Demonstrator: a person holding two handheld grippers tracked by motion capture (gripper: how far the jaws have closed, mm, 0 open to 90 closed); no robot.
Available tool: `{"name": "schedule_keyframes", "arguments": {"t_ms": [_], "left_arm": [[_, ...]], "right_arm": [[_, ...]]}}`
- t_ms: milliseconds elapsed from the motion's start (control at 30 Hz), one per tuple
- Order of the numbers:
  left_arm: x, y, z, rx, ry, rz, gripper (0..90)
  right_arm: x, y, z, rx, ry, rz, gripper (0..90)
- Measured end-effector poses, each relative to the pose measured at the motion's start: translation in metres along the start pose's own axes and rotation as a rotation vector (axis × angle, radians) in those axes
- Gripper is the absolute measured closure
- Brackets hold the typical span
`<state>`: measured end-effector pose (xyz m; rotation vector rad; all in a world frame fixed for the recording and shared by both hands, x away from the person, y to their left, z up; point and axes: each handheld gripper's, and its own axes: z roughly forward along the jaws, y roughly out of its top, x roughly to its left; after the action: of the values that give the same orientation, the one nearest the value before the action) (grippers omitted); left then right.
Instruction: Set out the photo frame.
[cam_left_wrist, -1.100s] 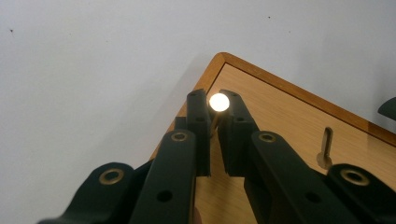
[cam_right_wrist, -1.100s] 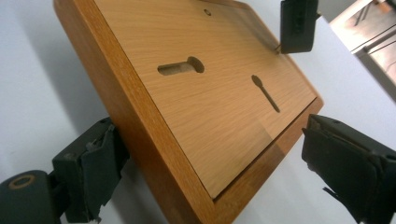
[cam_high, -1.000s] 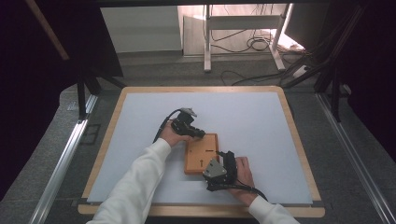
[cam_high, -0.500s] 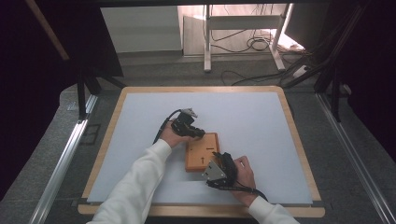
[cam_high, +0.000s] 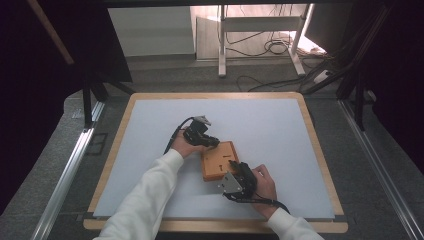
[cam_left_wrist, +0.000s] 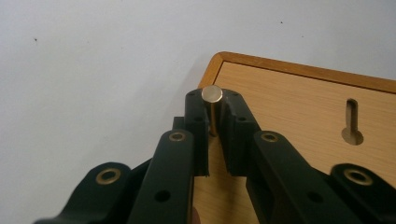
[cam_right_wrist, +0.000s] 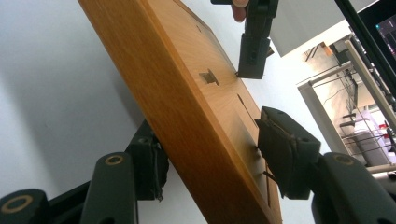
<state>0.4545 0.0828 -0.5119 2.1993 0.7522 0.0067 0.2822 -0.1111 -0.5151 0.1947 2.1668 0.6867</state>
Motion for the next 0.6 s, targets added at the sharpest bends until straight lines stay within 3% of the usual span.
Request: {"name": "schedule_keyframes", "arguments": {"t_ms": [233, 467, 600], "left_arm": [[0.0, 0.0, -0.005, -0.027, 0.028, -0.003, 79.3], [-0.002, -0.013, -0.042, -0.113, 0.112, -0.011, 64.0], [-0.007, -0.027, -0.059, -0.124, 0.141, -0.002, 58.7]], "right_arm": [[-0.007, 0.003, -0.003, -0.015, -0.021, -0.007, 50.7], [-0.011, 0.004, -0.004, -0.021, -0.021, 0.002, 51.4], [-0.012, 0.004, -0.004, -0.018, -0.016, 0.002, 51.4]]}}
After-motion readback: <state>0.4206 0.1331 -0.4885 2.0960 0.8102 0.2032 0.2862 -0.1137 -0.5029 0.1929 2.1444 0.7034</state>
